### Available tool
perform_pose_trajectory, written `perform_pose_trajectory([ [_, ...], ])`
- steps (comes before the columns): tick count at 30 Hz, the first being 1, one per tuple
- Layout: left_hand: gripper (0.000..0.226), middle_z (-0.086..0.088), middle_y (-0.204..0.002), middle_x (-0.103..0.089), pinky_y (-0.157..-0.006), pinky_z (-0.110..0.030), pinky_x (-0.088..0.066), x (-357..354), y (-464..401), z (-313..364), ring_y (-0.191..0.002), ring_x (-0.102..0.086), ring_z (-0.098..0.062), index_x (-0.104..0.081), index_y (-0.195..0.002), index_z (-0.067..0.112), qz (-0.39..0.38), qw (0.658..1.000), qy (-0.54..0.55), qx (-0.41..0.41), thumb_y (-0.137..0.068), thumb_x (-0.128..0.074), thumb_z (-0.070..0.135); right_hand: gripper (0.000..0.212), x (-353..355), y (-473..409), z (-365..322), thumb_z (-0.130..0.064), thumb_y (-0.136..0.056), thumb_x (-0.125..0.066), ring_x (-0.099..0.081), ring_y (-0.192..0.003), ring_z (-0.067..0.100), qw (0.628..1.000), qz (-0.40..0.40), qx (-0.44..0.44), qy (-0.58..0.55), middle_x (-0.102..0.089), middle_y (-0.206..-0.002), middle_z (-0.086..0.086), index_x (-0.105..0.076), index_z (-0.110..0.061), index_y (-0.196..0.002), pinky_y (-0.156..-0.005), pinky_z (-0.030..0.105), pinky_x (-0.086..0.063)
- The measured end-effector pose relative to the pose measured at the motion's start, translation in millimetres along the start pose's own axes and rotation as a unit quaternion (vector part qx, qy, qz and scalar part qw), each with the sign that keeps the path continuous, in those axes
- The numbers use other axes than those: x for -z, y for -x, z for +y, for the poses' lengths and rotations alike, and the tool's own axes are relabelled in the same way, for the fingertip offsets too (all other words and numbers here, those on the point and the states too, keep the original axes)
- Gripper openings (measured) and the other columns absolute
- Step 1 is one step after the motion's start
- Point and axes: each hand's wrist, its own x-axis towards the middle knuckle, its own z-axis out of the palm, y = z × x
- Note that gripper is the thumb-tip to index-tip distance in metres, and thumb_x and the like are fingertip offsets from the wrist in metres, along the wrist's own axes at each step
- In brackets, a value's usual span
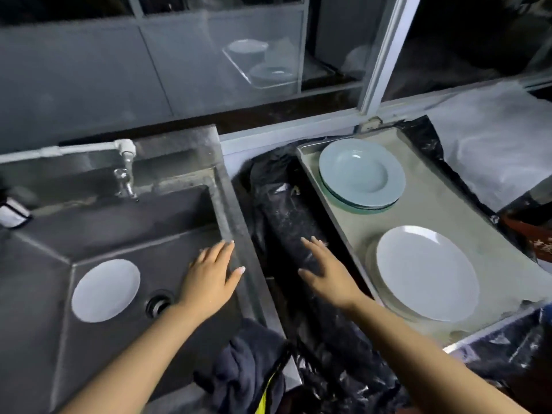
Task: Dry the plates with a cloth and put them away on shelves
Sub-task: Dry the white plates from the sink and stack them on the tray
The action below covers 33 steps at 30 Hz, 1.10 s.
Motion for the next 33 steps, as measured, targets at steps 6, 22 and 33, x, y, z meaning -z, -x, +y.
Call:
perform_pose_trajectory([
  [6, 0.066, -0.009, -0.146, -0.048, -0.105, -0.042, -0.041, 13.5, 43.7, -130.4, -0.129, -0.049, -0.031, -0.045, -0.143, 0.01, 0.007, 0.997, -0.019, 0.077, -0.095, -0.035, 0.055, 0.064, -91.7, -52.6, -81.5, -0.022, -0.094, -0.061, -0.014, -0.149, 0.011, 0.998, -0.063, 0.027, -0.001, -0.023, -0.16, -0.001, -0.032, -0.021, -0.152, -0.118, 0.025, -0.018],
  [22, 0.057, -0.011, -0.142, -0.052, -0.105, -0.038, -0.04, -47.4, 85.3, -408.9, -0.128, -0.049, -0.029, -0.044, -0.142, 0.009, -0.097, 0.968, 0.039, 0.228, -0.094, -0.051, 0.038, 0.058, -326.5, -178.0, -182.3, -0.02, -0.097, -0.057, -0.059, -0.116, 0.028, 0.972, -0.198, -0.107, 0.059, -0.048, -0.145, 0.005, -0.034, -0.027, -0.15, -0.086, 0.028, -0.047],
  [33, 0.057, -0.01, -0.141, -0.047, -0.102, -0.036, -0.042, -118.2, 15.4, -473.1, -0.129, -0.044, -0.028, -0.035, -0.143, 0.011, -0.165, 0.913, 0.147, 0.344, -0.097, -0.047, 0.042, 0.06, -417.0, -286.1, -182.9, -0.023, -0.095, -0.057, -0.051, -0.128, 0.021, 0.944, -0.251, -0.183, 0.112, -0.043, -0.15, 0.003, -0.033, -0.021, -0.15, -0.098, 0.024, -0.04],
])
